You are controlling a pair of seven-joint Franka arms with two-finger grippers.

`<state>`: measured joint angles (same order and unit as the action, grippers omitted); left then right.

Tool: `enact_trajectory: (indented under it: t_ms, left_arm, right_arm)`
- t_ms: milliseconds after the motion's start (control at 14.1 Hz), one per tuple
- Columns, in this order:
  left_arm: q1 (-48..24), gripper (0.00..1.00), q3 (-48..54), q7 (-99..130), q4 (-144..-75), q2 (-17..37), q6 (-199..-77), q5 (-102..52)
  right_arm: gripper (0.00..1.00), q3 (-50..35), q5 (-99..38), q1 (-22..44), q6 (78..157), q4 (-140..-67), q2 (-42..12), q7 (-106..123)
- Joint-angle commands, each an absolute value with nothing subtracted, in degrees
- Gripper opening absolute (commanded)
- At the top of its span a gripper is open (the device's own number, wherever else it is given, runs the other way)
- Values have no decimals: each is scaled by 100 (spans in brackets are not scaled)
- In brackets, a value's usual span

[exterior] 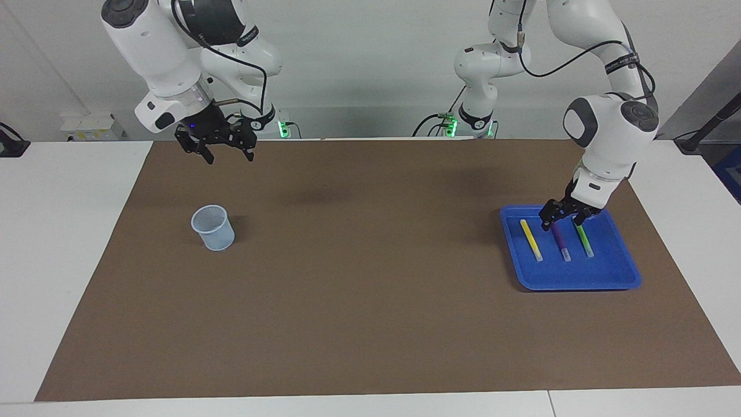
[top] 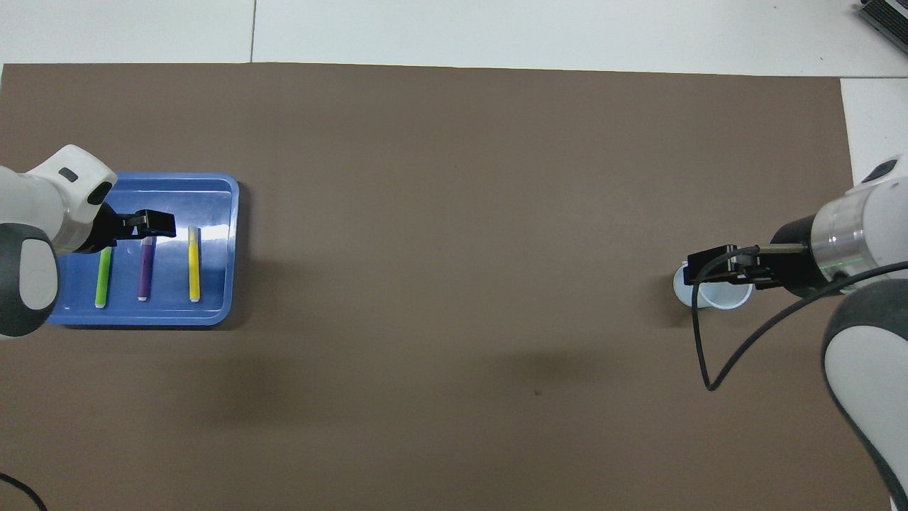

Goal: Transfer and insert pens with both arms
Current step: 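Grasp the yellow pen with the left gripper while the right gripper rises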

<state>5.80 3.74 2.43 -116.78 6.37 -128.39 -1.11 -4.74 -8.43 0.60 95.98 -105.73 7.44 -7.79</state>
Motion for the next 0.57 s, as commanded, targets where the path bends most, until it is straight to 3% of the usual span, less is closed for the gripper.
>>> enact_trajectory:
  t_ms: [0, 497]
  left_arm:
    - [615, 100, 404, 184, -11769, 913, -13297, -167]
    - [598, 100, 404, 176, -11873, 1327, -13728, -167]
  right_arm:
    - [100, -492, -976, 35, 9844, -11003, 1046, -888]
    - [100, -492, -976, 105, 10019, -11065, 1037, -879]
